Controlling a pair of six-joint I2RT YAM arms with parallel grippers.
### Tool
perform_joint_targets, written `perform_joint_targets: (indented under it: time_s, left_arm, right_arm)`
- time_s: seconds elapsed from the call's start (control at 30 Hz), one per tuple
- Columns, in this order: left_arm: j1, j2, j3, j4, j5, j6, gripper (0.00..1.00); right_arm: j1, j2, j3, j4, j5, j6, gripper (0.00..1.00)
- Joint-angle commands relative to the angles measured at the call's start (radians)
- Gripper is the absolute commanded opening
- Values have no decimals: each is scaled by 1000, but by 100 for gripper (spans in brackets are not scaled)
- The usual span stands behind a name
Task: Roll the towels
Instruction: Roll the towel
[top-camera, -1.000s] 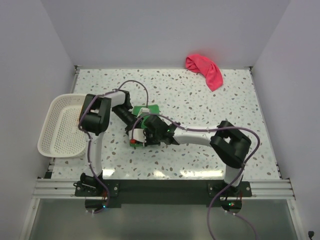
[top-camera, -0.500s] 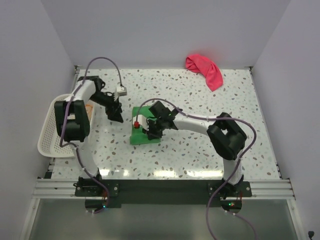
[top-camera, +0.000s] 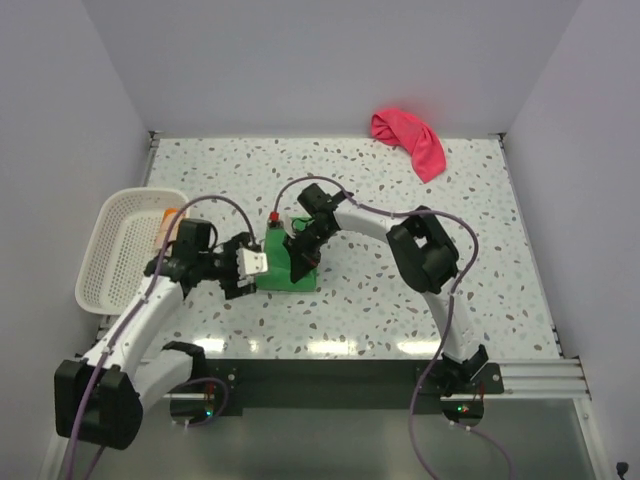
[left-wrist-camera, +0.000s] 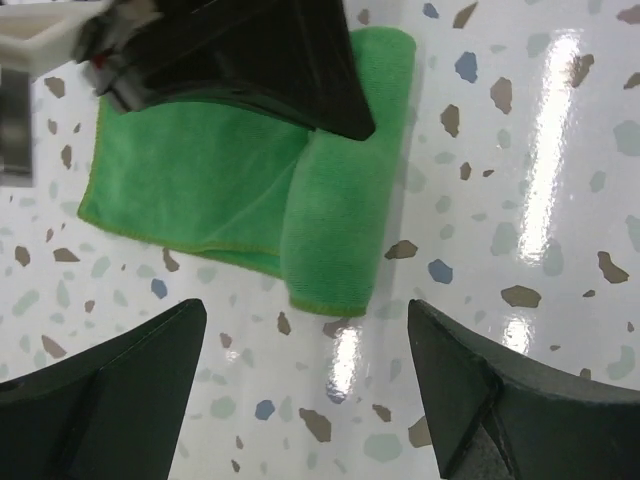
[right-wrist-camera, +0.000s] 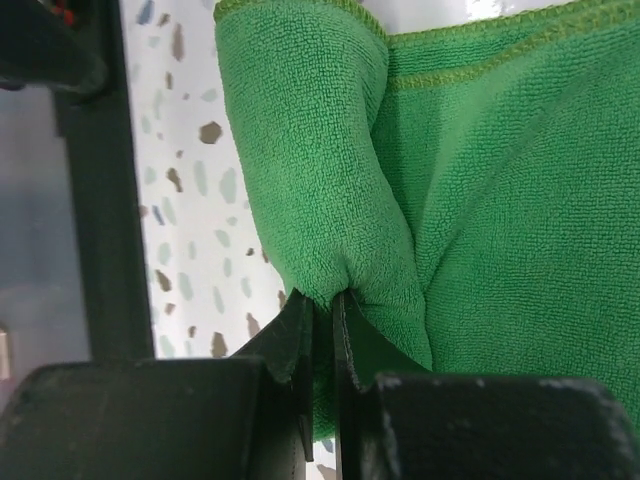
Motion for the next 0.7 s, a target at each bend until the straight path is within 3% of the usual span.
perform_joint_targets:
  time_s: [0.0,0.4,0.67]
  left_arm:
    - [-121,-57,-121,263,-149,-62,88]
    - [-381,69,-204,429,-282,30,79]
    - [-444,105,-267,481,-318,121,69]
  right_arm:
    - [12,148,-22,-208,-37,54,0]
    - [-45,232,15,-218,-111,93,0]
    - [-75,215,-39,-148,-140,104,0]
